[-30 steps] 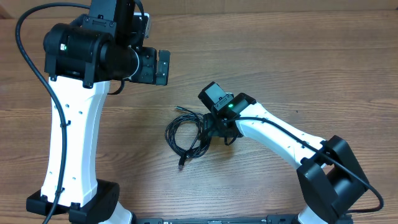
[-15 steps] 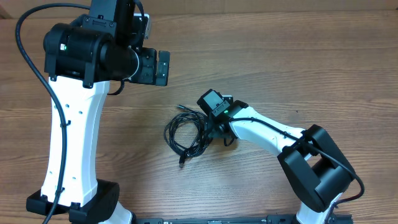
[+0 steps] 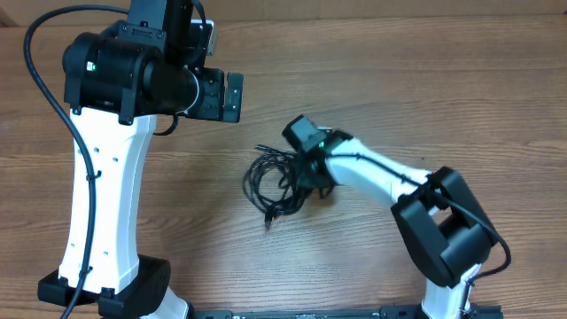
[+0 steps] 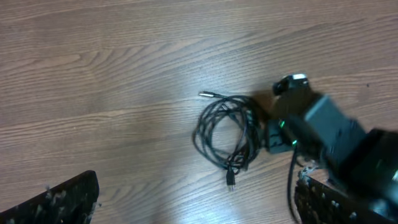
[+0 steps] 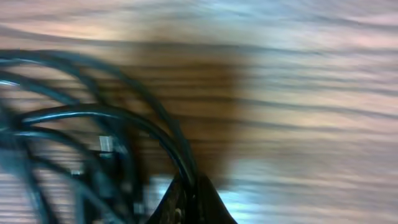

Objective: Untangle cables

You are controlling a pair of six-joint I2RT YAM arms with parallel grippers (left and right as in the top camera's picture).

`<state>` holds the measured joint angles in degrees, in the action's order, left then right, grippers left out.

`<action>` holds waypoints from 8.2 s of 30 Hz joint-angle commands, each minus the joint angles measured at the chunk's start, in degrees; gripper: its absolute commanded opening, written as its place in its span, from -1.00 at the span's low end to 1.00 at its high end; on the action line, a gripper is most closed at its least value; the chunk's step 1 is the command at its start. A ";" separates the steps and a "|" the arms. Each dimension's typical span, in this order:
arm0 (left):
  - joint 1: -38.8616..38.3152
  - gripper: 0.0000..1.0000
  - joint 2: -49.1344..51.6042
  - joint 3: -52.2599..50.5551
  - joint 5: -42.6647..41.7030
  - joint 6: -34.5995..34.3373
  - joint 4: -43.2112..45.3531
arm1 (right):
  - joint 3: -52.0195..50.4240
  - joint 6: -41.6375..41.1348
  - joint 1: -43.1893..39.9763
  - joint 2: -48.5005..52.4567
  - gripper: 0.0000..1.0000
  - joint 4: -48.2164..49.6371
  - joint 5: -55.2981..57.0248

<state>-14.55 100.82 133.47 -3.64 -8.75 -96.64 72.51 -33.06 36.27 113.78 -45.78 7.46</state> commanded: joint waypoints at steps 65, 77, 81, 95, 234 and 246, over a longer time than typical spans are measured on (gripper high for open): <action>-10.32 0.87 30.56 -0.26 -64.85 65.18 10.34 | 58.14 20.70 -9.88 -35.32 -0.93 -51.25 -17.90; -11.47 0.99 30.56 -0.26 -64.32 64.87 9.92 | 58.12 19.10 -9.90 -38.66 -0.93 -51.25 -8.15; -11.08 1.00 30.56 -0.26 -63.25 62.88 9.94 | 58.12 18.23 -10.12 -38.66 -0.93 -51.25 -2.43; -10.78 0.99 30.56 -0.26 -63.78 60.11 9.90 | 58.10 16.76 -13.64 -36.87 -0.93 -50.97 -1.53; 11.82 -0.92 -4.66 6.99 -43.67 9.64 10.43 | 24.85 15.80 -51.04 -23.02 -0.92 -29.05 -21.07; -5.86 -0.91 2.73 6.99 -35.93 3.78 25.53 | 24.85 19.67 -35.69 -23.02 -0.92 -30.36 -21.05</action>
<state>-17.87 101.51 139.98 -47.83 -3.09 -70.50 97.27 -14.50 -0.25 91.02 -76.47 -13.54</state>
